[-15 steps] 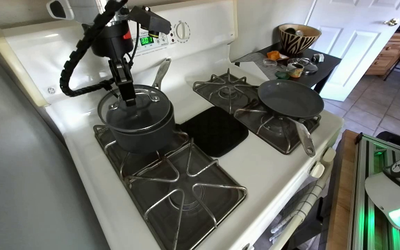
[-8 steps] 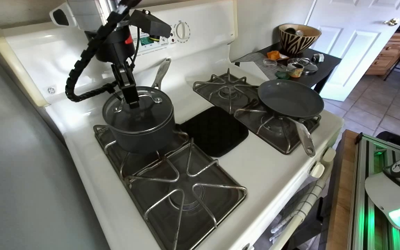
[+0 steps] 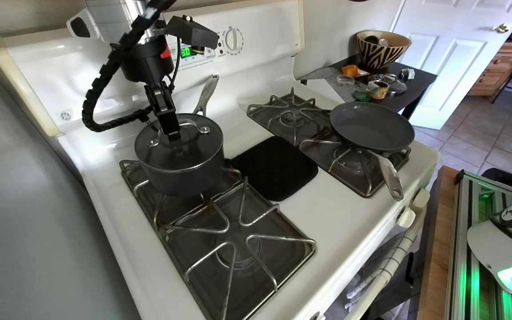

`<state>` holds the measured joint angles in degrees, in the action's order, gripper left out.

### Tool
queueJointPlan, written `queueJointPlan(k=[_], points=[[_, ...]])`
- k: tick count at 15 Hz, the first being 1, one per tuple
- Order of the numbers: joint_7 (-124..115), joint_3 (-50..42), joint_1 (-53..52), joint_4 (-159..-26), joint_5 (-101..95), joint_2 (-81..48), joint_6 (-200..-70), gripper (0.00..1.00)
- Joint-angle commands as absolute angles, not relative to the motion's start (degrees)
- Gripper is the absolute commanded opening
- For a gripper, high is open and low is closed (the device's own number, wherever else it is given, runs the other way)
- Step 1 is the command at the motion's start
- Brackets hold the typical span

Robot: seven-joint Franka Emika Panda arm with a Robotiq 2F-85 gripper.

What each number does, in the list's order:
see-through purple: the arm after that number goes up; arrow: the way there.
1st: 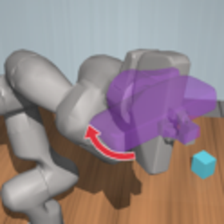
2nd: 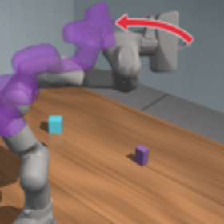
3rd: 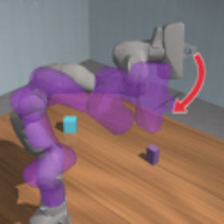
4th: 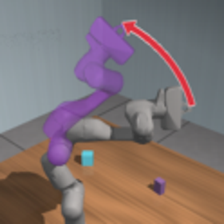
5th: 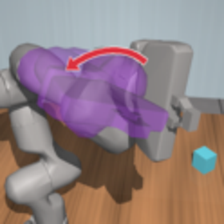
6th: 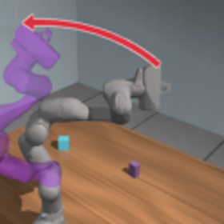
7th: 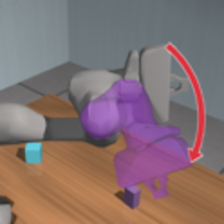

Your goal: Move the pot backwards then put the lid on top

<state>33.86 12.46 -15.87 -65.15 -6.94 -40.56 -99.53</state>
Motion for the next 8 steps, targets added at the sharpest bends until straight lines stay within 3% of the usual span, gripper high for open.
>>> queueJointPlan(k=[1,8], points=[[33.64,12.79,-15.84,-62.02,-5.83,-42.15,-97.32,0.0],[33.72,12.61,-16.03,-61.93,-5.79,-42.36,-97.46,0.02]])
